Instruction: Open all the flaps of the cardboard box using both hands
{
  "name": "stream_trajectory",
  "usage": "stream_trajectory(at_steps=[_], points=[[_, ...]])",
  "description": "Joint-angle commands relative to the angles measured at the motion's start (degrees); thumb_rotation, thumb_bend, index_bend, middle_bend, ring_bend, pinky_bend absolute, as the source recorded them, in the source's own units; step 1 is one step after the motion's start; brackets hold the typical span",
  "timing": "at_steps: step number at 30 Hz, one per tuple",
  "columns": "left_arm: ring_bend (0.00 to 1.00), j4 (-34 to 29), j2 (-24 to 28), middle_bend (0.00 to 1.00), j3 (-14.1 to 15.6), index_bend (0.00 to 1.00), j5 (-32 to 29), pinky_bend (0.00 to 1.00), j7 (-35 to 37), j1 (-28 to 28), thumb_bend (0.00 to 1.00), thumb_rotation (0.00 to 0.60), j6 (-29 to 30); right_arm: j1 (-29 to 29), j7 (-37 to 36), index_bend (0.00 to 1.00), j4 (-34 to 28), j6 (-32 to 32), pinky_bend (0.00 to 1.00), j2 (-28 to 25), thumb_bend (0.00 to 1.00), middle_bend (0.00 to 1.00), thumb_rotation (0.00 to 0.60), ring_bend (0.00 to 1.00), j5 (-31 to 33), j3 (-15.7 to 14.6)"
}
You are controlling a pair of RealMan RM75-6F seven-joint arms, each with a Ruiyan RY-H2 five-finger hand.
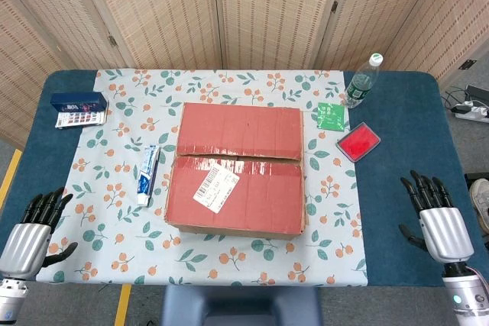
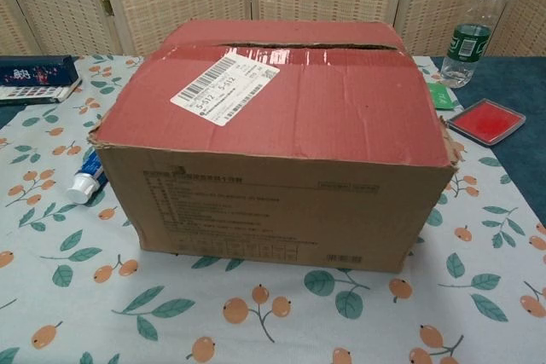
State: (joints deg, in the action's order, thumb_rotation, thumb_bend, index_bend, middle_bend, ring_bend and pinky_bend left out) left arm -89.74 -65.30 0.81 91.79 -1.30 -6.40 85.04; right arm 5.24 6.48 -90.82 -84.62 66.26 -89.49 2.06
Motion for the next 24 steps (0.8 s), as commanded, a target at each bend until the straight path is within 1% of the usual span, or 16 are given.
stream_trajectory(at_steps=[1,8,11,12,13,15,18,21,24], points=[[0.0,0.0,0.1,0.0,0.0,0.0,0.1,0.0,0.1,0.1,0.26,0.6,0.3,-0.1,0.1,0.0,0.0,-0.2,0.0,0.1,0.3,0.0,0.6,0.0,-0.1,0.0],[0.0,-0.1,-0.1,0.0,0.1,0.0,0.8,0.0,0.0,-0.1,0.26,0.6,0.4,-0.1,-1.5,0.0,0.5,-0.9,0.0,-0.1,0.3,0.0,0.6,0.0,-1.5,-0.5],[0.0,0.0,-0.1,0.0,0.2,0.0,0.7,0.0,0.0,-0.2,0.26,0.6,0.0,0.2,-2.8,0.0,1.5,-2.1,0.0,0.4,0.3,0.0,0.6,0.0,-2.9,-0.1],[0.0,0.1,-0.1,0.0,0.2,0.0,0.6,0.0,0.0,-0.2,0.26,0.6,-0.1,0.4,-3.6,0.0,2.4,-3.2,0.0,1.3,0.3,0.0,0.6,0.01,-3.8,0.4],[0.0,0.2,0.0,0.0,0.2,0.0,0.3,0.0,0.2,-0.2,0.26,0.6,-0.2,1.0,-4.9,0.0,4.2,-5.0,0.0,2.9,0.3,0.0,0.6,0.04,-5.2,1.3],[0.0,0.3,0.0,0.0,-0.1,0.0,-0.3,0.0,0.6,-0.2,0.26,0.6,-0.4,2.6,-7.0,0.0,7.8,-6.5,0.0,5.8,0.3,0.0,0.6,0.07,-7.5,2.5],[0.0,0.3,-0.1,0.0,-0.6,0.0,-1.0,0.0,0.4,-0.4,0.26,0.6,-0.6,6.0,-9.3,0.0,10.4,-5.3,0.0,7.4,0.3,0.0,0.6,0.08,-9.1,4.0],[0.0,0.6,-0.5,0.0,-1.2,0.0,-1.7,0.0,-1.2,-0.4,0.26,0.6,-0.4,8.9,-10.7,0.0,11.2,-3.2,0.0,8.2,0.3,0.01,0.6,0.09,-7.6,6.4],[0.0,0.5,-0.7,0.0,-1.4,0.0,-2.4,0.0,-1.3,-0.5,0.26,0.6,-0.8,11.7,-15.0,0.0,10.6,-0.9,0.0,8.8,0.3,0.02,0.6,0.1,-5.7,8.4]])
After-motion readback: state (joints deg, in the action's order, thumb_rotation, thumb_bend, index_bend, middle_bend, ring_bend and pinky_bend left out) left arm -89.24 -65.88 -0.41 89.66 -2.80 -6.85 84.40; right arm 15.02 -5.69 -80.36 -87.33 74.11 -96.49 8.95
